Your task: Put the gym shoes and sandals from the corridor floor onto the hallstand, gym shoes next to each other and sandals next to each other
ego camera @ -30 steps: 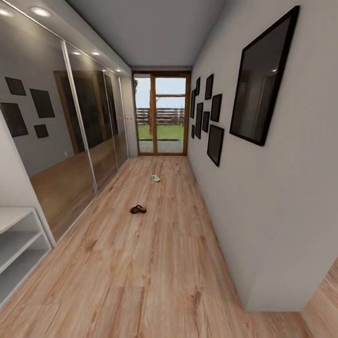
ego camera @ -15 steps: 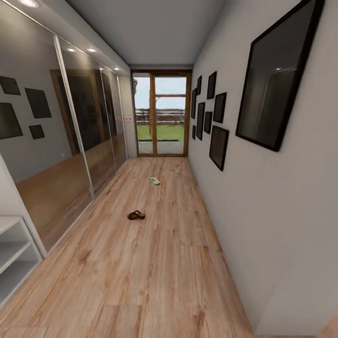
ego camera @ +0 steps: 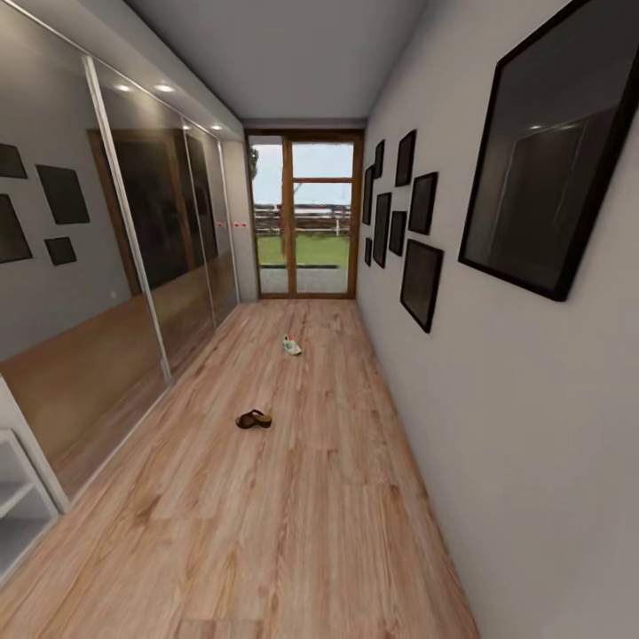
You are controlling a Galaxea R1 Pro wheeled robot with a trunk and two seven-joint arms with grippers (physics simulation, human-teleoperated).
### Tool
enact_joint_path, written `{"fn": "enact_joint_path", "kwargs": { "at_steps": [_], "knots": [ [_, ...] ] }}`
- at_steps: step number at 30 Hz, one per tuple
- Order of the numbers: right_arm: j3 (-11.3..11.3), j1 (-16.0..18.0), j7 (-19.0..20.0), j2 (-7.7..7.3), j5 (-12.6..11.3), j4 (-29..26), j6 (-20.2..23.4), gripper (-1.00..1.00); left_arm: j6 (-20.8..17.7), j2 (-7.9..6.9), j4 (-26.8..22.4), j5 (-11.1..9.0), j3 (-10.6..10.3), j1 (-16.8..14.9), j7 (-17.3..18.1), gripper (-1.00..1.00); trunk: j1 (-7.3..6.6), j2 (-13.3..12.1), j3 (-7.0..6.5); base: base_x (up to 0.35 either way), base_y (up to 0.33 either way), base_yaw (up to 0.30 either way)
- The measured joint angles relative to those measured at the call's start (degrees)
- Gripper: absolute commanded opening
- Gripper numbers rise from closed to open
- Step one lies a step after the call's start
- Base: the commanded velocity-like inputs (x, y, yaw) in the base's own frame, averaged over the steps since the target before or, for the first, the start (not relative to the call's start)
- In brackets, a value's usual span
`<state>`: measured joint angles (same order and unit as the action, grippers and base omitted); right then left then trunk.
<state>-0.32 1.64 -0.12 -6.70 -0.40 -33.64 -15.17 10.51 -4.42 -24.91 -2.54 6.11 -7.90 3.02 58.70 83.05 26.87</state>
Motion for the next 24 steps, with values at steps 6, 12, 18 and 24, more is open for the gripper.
{"fn": "enact_joint_path", "kwargs": {
  "at_steps": [6,12,18,24],
  "knots": [
    [0.0,0.0,0.0,0.01,0.0,0.1,0.0,1.0,0.1,-0.04,0.0,0.0,0.0,0.0,0.3,1.0,0.0,0.0,0.0,0.341,0.0,0.0],
    [-0.1,0.0,0.0,0.01,0.1,0.1,-0.1,1.0,0.1,-0.11,0.0,0.0,0.1,0.0,0.5,1.0,0.0,0.0,0.0,0.341,0.0,0.0],
    [-0.1,0.0,0.0,0.01,0.1,0.1,-0.1,1.0,0.1,-0.09,0.0,0.0,0.0,-0.1,0.6,1.0,0.0,0.0,0.0,0.341,0.0,0.01],
    [-0.1,0.0,0.0,0.02,0.1,0.1,-0.1,1.0,0.1,-0.09,0.0,0.0,0.0,0.0,0.6,1.0,0.0,0.0,0.06,0.341,0.0,0.147]
  ]
}}
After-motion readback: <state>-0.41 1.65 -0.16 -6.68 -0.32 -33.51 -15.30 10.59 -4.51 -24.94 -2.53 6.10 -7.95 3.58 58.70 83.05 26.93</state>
